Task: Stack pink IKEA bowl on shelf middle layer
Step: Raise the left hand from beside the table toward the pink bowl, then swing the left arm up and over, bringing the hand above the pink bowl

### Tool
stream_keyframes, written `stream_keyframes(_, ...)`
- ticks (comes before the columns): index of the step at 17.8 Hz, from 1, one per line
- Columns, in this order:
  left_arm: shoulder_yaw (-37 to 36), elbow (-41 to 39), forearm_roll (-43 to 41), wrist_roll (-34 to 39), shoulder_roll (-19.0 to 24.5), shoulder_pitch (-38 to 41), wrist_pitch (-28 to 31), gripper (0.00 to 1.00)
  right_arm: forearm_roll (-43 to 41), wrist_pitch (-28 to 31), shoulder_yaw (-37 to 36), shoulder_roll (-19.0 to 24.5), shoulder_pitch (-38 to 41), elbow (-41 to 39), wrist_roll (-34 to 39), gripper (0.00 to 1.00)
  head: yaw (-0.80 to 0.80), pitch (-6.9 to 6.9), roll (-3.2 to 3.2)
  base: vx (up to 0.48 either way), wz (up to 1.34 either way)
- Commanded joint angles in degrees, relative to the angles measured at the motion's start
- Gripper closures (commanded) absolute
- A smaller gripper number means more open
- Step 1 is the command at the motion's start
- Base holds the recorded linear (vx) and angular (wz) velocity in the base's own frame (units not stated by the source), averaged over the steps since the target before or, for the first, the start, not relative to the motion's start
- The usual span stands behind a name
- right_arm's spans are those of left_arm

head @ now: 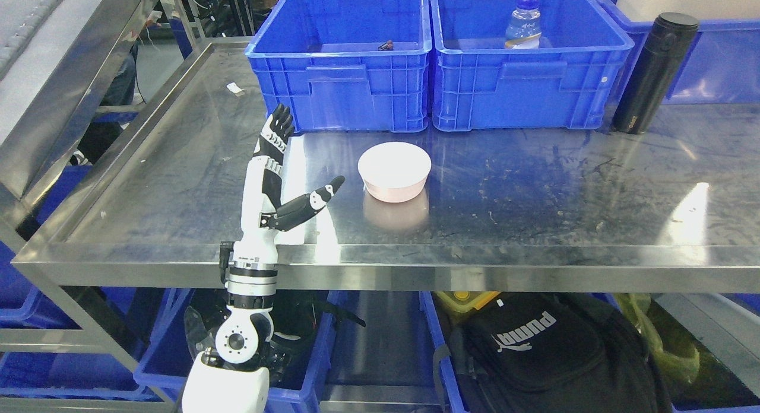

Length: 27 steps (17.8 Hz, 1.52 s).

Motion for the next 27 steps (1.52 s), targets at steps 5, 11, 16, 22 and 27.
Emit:
stream_keyframes(5,-0.2,-0.1,0.2,-0.5,1.0,-1.2,-4.5,0.0,0.0,0.0,0.0,-1.0,1.2,-1.0,0.0,0.0,0.0,0.0,0.0,0.0,0.0)
stream_keyframes(11,-5.1,-0.1,0.2,-5.5,4.9,-5.9,-15.7,0.0,0.0,0.0,0.0,-1.0,1.2,-1.0,0.0,0.0,0.0,0.0,0.0,0.0,0.0)
stream_keyframes(16,-9.2,-0.1,0.1,-8.5,14.3,-16.9,-17.2,0.01,0.0,0.0,0.0,-1.0,1.2,-1.0,0.0,0.0,0.0,0.0,0.0,0.0,0.0)
stream_keyframes(22,-10.3,0.0,0.1,-17.0,23.4,-36.2,-1.1,0.01,0.0,0.0,0.0,-1.0,1.2,-1.0,0.0,0.0,0.0,0.0,0.0,0.0,0.0)
stream_keyframes(27,-11.2,0.0,-0.4,-47.3,34.8,-45.5,10.3,0.01,0.0,0.0,0.0,-1.0,1.2,-1.0,0.0,0.0,0.0,0.0,0.0,0.0,0.0)
